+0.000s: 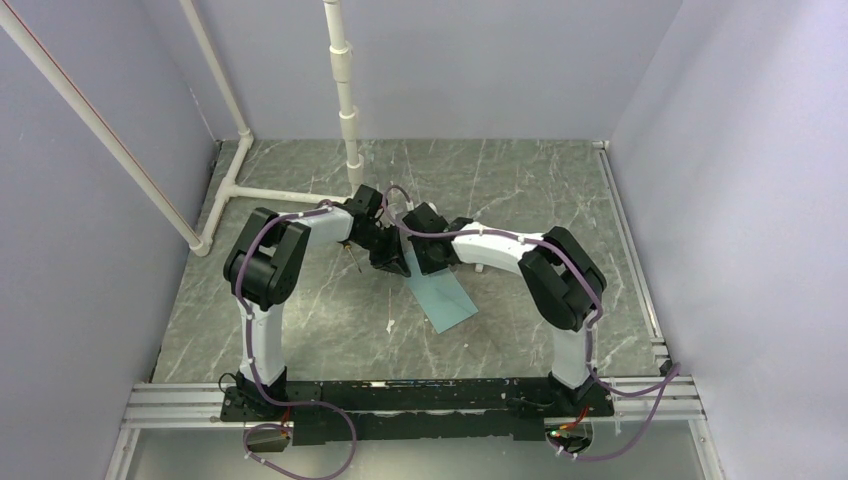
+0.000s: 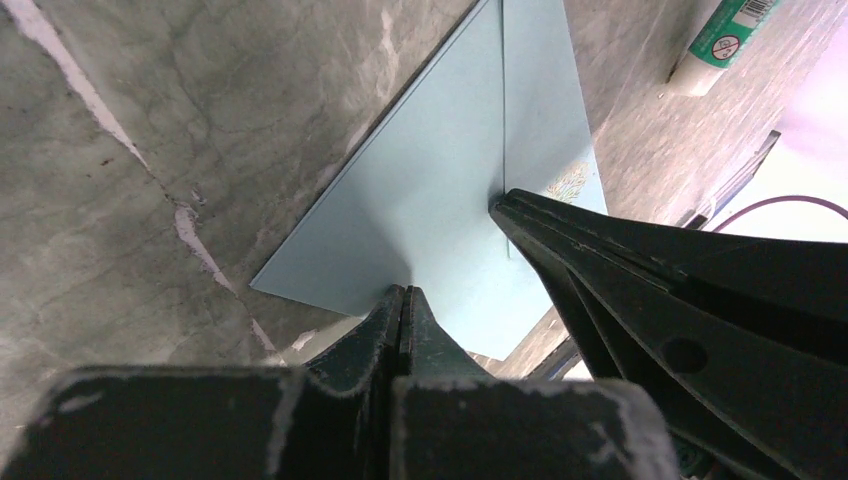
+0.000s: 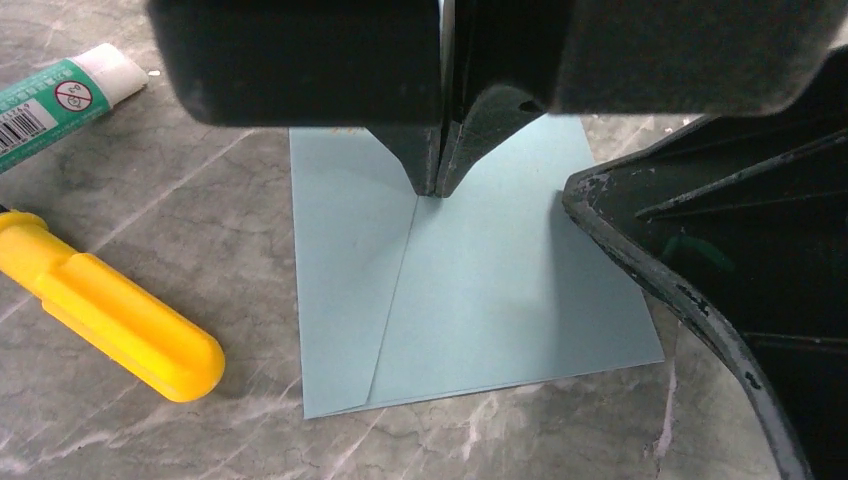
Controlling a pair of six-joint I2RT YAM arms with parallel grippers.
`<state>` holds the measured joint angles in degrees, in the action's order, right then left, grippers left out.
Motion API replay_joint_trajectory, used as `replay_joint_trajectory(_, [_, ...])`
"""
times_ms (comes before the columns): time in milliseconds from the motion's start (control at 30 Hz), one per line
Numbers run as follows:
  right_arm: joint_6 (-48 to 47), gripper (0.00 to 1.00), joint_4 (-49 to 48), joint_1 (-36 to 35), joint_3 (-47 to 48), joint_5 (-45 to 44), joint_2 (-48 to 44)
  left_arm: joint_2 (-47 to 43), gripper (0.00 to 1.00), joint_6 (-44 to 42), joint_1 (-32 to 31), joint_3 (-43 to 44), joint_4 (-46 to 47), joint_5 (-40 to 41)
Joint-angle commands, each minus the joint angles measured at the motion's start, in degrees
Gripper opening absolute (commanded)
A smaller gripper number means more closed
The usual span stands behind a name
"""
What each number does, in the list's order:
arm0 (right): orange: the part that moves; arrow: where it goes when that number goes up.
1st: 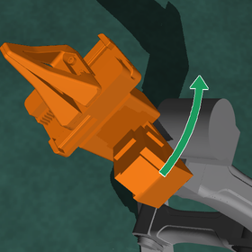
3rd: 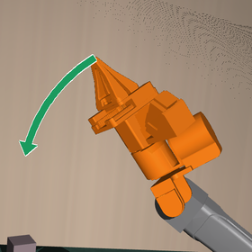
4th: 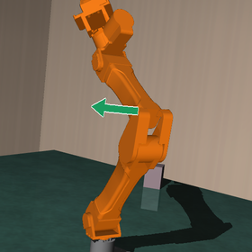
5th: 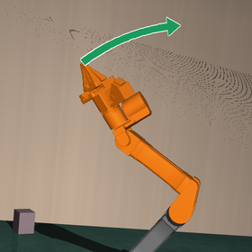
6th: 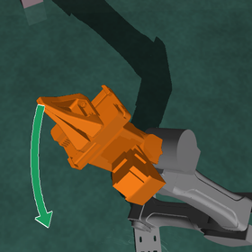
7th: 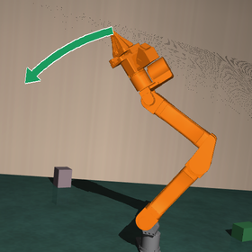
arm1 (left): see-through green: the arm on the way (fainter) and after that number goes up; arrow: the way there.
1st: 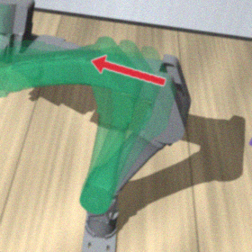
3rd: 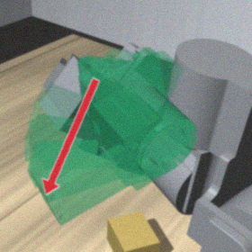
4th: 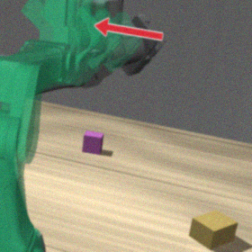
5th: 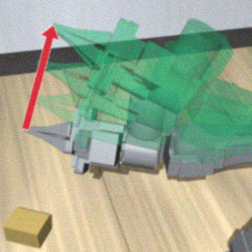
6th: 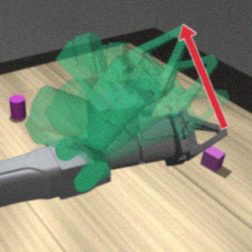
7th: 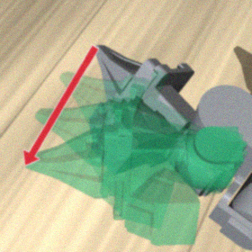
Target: Place the letter into the envelope and seal it
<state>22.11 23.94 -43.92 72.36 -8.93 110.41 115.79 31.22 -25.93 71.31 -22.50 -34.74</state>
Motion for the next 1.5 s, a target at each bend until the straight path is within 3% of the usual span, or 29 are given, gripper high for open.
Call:
replay_joint_trajectory(0, [1.2,0.02,2.0,-0.5,-0.6,-0.2,-0.6,2.1,0.02,-0.5,0.6,-0.9,-2.4,3.5])
replay_joint_trajectory(467, [3.9,0.01,5.8,-0.6,-6.1,0.7,-5.9,2.7,0.03,-0.5,1.0,-0.6,-2.6,3.2])
replay_joint_trajectory(767, [-0.1,0.01,3.5,-2.8,-7.7,6.4,-4.7,2.9,0.02,-0.4,1.1,-0.5,-2.5,2.9])
replay_joint_trajectory(1067, [2.5,0.00,7.9,-3.7,-8.7,2.3,-2.6,2.8,0.02,-0.5,1.5,-0.7,-2.5,3.0])
replay_joint_trajectory(1467, [2.3,0.04,10.0,-3.7,-9.7,4.7,-12.5,3.7,0.02,-0.6,1.9,0.4,-3.2,2.6])
